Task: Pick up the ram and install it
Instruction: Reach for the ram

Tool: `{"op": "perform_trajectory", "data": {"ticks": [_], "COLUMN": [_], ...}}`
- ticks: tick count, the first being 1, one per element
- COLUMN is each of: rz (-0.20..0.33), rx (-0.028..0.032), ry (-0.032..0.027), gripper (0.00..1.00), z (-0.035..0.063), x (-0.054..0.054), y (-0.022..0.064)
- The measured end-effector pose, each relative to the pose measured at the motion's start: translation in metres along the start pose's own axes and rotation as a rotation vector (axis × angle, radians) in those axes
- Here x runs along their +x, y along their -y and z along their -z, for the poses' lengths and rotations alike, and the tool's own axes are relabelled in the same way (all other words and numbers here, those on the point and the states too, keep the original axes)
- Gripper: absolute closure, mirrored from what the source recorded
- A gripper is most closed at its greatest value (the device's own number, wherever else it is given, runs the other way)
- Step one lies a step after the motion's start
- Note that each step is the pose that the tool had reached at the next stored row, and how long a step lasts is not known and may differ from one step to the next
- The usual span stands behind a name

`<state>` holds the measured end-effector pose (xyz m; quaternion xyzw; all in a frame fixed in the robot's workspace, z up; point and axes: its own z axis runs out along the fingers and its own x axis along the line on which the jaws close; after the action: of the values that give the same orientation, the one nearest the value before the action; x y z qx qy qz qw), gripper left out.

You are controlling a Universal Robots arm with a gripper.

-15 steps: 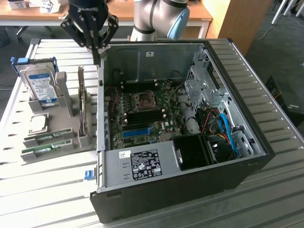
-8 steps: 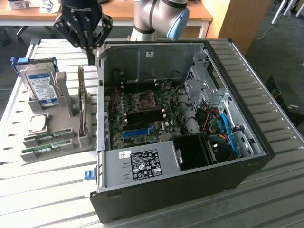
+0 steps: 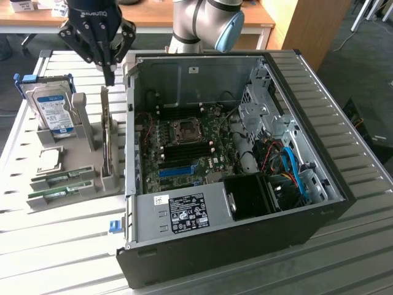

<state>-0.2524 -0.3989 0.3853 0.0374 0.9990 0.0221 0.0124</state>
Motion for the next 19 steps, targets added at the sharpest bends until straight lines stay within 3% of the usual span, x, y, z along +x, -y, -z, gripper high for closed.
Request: {"op": "perform_trajectory", "data": {"ticks": [10, 19], "rz": [0.0, 0.0], "rx": [0.0001, 0.0004], "ry": [-0.0003, -0.0013], "gripper": [0.89, 0.89], "z": [-0.0016, -0.0027], "x": [0.022, 0.035], "y": [0.0017, 0.0028]}}
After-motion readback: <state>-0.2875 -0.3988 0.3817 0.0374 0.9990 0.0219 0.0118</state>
